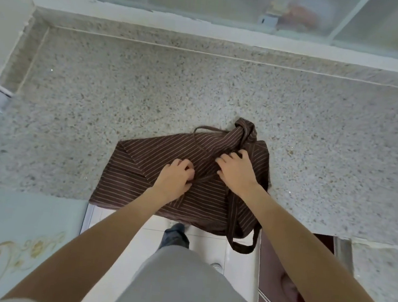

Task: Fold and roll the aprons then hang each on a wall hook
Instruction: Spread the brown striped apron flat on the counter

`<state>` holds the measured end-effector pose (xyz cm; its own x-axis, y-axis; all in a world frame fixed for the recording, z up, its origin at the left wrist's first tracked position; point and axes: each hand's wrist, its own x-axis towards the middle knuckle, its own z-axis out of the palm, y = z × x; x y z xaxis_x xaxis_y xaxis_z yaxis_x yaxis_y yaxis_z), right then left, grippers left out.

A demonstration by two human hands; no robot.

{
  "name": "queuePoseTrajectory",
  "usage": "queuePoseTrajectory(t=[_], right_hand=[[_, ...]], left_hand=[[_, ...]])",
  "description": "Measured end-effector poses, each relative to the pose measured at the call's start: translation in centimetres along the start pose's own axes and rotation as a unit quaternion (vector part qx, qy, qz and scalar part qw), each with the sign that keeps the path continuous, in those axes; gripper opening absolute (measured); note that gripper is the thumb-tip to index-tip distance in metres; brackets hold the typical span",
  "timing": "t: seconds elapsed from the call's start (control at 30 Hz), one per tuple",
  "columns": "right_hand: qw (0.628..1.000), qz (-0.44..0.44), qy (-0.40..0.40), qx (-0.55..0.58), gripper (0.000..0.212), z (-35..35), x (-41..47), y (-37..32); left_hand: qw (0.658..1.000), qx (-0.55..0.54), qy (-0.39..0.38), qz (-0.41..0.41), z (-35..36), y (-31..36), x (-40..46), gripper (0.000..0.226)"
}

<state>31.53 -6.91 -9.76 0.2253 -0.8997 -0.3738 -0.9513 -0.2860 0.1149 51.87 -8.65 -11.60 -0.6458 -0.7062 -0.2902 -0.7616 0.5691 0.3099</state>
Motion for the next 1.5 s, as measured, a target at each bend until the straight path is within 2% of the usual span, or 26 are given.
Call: queuePoseTrajectory(t=[0.13, 0.27, 0.33, 0.43, 0.5, 0.57, 0.63, 0.67, 0.77, 0.83, 0.93, 1.07, 1.2, 1.37, 1.5], right_hand=[[0.984, 0.163, 0.054, 0.053, 0.037, 0.0, -2.7, 3.3], [0.978, 0.208, 0.004, 0.036, 0.037, 0.2, -6.4, 5.0], [0.977, 0.204, 0.038, 0.053, 0.035, 0.2, -6.9, 5.0], [0.963, 0.138, 0.201, 0.118, 0.034, -1.2, -5.4, 4.3], [0.951, 0.061, 0.245, 0.177, 0.05, -3.0, -3.0, 3.5], [0.955, 0.016, 0.207, 0.21, 0.072, -4.5, -0.4, 2.9], [0.969, 0.0, 0.157, 0.192, 0.083, -5.4, 2.5, 2.7], [0.976, -0.003, 0.126, 0.18, 0.079, -5.5, 3.7, 2.9], [0.99, -0.007, 0.037, 0.136, 0.037, -6.2, 6.5, 4.6], [0.994, 0.001, 0.014, 0.108, 0.027, -6.3, 7.3, 6.4], [0.994, 0.019, 0.025, 0.102, 0.028, -6.7, 7.7, 9.0], [0.982, 0.089, 0.052, 0.156, 0.027, -8.1, 9.6, 11.7], [0.962, 0.143, 0.075, 0.221, 0.028, -10.2, 13.0, 13.3], [0.95, 0.218, 0.18, 0.134, 0.028, -12.7, 17.4, 13.1], [0.963, 0.221, 0.134, 0.075, 0.036, -11.8, 20.2, 12.7]], left_hand=[[0.995, -0.084, 0.017, -0.049, -1.7, -1.4, 0.3, 0.014], [0.983, -0.142, 0.077, -0.086, -4.0, -3.3, 0.8, 0.02], [0.975, -0.175, 0.113, -0.074, -5.1, -4.0, 1.0, 0.025], [0.975, -0.177, 0.135, -0.022, -6.6, -4.8, 1.4, 0.032], [0.98, -0.159, 0.119, 0.014, -7.6, -5.2, 1.5, 0.038], [0.98, -0.153, 0.117, 0.053, -8.4, -5.4, 1.6, 0.043], [0.977, -0.139, 0.136, 0.086, -9.2, -5.9, 1.6, 0.049], [0.976, -0.13, 0.148, 0.096, -9.5, -6.3, 1.6, 0.05], [0.973, -0.114, 0.191, 0.067, -10.9, -9.0, 1.9, 0.045], [0.971, -0.108, 0.212, 0.023, -11.8, -11.4, 2.4, 0.041], [0.975, -0.089, 0.198, -0.046, -13.0, -14.5, 3.6, 0.031], [0.98, -0.053, 0.16, -0.103, -14.3, -17.8, 6.3, 0.035], [0.975, -0.006, 0.182, -0.129, -15.9, -19.8, 10.4, 0.029], [0.939, 0.088, 0.275, -0.19, -18.2, -20.1, 14.3, 0.024], [0.944, 0.078, 0.291, -0.137, -17.6, -18.1, 15.9, 0.031]])
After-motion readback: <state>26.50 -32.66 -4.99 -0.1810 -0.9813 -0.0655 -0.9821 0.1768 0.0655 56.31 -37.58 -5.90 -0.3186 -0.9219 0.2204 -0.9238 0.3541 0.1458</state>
